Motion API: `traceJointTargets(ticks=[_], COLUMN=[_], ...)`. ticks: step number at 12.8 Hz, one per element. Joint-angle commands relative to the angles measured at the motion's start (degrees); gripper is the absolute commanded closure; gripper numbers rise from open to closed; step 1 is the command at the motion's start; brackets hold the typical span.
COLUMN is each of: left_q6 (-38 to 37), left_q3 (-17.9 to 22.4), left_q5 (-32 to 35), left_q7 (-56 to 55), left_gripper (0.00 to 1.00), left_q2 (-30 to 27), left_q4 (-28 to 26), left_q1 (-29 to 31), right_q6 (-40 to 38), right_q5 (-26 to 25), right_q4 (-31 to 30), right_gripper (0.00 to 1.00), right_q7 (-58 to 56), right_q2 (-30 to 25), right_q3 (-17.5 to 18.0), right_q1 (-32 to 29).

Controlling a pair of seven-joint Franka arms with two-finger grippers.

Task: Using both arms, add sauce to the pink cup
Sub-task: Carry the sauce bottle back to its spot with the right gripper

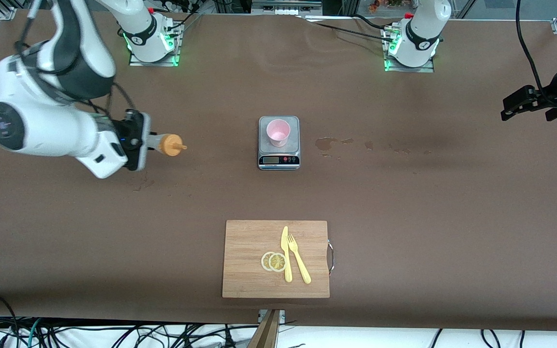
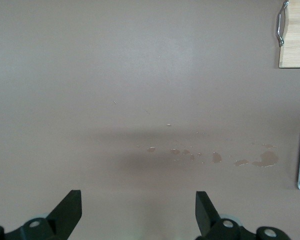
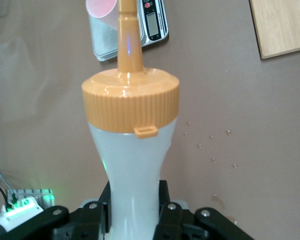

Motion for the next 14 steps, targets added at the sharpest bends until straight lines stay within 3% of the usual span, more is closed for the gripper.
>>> traceJointTargets(ticks=[1, 4, 7, 14], left_q6=[-1.10, -1.10, -1.10, -1.10], left_q3=[-0.28, -0.28, -0.28, -0.37], left_q5=[0.32, 0.32, 0.32, 0.32], left_q7=[0.94, 0.94, 0.94, 0.94], left_gripper=[0.00, 0.00, 0.00, 0.00], left_q2=[0.56, 0.56, 0.56, 0.65], left_q4=[1.48, 1.48, 1.48, 1.48], left_q1=[0.26, 0.26, 0.17, 0.17], right_q6=[1.30, 1.39, 0.25, -1.59], right_q5=[6.37, 13.50, 20.09, 28.98], right_q4=[-5.46, -8.54, -9.08, -8.90], right_gripper=[1.00, 1.00, 1.00, 1.00], right_q7=[-13.75, -30.02, -44.08, -65.64], right_q2=[-2.42, -0.14, 5.91, 20.15], right_q3=[1.56, 1.56, 1.48, -1.42], right_q1=[-7.99, -15.73, -21.89, -25.51])
